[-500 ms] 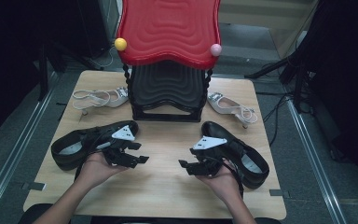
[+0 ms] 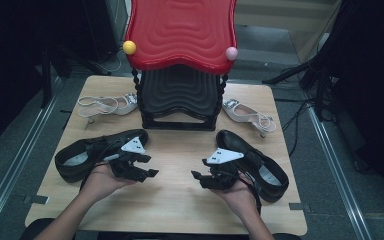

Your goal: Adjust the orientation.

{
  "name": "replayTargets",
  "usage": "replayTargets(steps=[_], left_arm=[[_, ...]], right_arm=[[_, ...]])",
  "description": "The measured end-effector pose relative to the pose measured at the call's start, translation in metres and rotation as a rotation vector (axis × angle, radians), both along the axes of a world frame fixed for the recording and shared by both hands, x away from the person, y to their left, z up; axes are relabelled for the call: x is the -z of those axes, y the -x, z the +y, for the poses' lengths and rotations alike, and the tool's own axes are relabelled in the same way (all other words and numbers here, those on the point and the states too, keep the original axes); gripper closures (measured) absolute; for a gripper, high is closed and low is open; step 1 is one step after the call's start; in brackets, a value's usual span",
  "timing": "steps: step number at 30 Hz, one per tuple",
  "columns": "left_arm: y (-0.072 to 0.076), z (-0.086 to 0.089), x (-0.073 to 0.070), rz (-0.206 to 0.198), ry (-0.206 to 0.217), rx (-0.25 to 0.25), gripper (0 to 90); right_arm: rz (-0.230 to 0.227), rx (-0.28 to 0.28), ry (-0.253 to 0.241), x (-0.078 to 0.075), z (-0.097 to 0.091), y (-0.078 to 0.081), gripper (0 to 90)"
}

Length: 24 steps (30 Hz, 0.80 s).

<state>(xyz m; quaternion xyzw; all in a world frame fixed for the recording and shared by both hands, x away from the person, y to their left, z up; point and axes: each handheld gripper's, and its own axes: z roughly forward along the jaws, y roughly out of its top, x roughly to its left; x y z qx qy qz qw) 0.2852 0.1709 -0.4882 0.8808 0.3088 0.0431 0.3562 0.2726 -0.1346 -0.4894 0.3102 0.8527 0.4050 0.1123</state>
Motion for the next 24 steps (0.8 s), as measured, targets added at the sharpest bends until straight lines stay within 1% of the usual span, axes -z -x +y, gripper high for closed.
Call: replayTargets(steps=[2,3,4,5,6,7,8,9,10,11,13,15,16,17,18,19,20,21,22,24], left_arm=[[0.000,0.002,-0.001,0.004,0.005,0.000,39.8],[0.000,0.002,-0.001,0.004,0.005,0.000,39.6],[-0.001,0.003,-0.003,0.000,0.021,-0.003,39.3],[-0.001,0.003,-0.004,0.004,0.022,-0.003,38.9],[-0.001,0.003,-0.004,0.004,0.022,-0.003,38.9],[-0.001,0.003,-0.005,-0.001,0.007,-0.003,38.2],[-0.001,0.003,-0.006,-0.003,0.002,-0.004,38.2],[-0.001,0.003,-0.006,0.003,0.007,-0.008,38.5],[-0.001,0.004,-0.007,0.009,0.009,-0.009,38.7],[-0.001,0.005,-0.007,0.022,0.011,-0.009,39.2],[0.000,0.006,-0.008,0.018,0.002,-0.007,42.0],[0.001,0.008,-0.010,0.014,-0.008,-0.004,43.1],[0.002,0.009,-0.011,0.015,-0.009,-0.007,43.8],[0.002,0.009,-0.011,0.015,-0.009,-0.007,43.7],[0.002,0.011,-0.012,0.023,-0.010,-0.010,43.7],[0.003,0.015,-0.014,0.031,0.001,-0.018,43.5],[0.003,0.015,-0.014,0.031,0.001,-0.018,43.1],[0.003,0.018,-0.017,0.048,0.009,-0.026,42.7],[0.004,0.020,-0.018,0.054,0.010,-0.028,42.1],[0.005,0.022,-0.019,0.057,0.009,-0.030,41.6]], right_arm=[[-0.006,0.012,0.002,-0.003,0.000,0.000,44.5],[-0.005,0.008,0.005,-0.004,0.000,0.000,44.6],[-0.006,0.007,0.000,-0.005,0.000,0.001,44.4],[-0.006,0.008,-0.001,-0.006,0.000,0.001,44.3],[-0.006,0.008,-0.001,-0.006,0.000,0.001,44.3],[0.008,0.004,-0.008,-0.006,0.000,0.001,44.3],[0.005,0.003,-0.010,-0.007,0.000,0.001,44.3],[0.005,-0.002,-0.017,-0.007,0.001,0.001,46.2],[0.012,-0.023,-0.019,-0.008,0.000,0.002,55.6],[0.010,-0.044,-0.025,-0.009,0.000,0.003,56.7],[0.012,-0.049,-0.043,-0.011,0.000,0.003,52.9],[0.042,-0.052,-0.052,-0.011,0.000,0.001,51.7],[0.053,-0.049,-0.048,-0.010,0.001,0.001,50.2],[0.053,-0.049,-0.048,-0.010,0.001,0.001,50.2],[0.062,-0.047,-0.046,-0.010,0.001,-0.001,48.3],[0.061,-0.046,-0.047,-0.010,0.002,-0.002,47.8],[0.059,-0.045,-0.044,-0.010,0.002,-0.002,47.7],[0.059,-0.049,-0.044,-0.010,0.002,-0.003,47.8],[0.059,-0.046,-0.042,-0.010,0.002,-0.003,48.2],[0.058,-0.049,-0.037,-0.010,0.003,-0.005,48.9]])
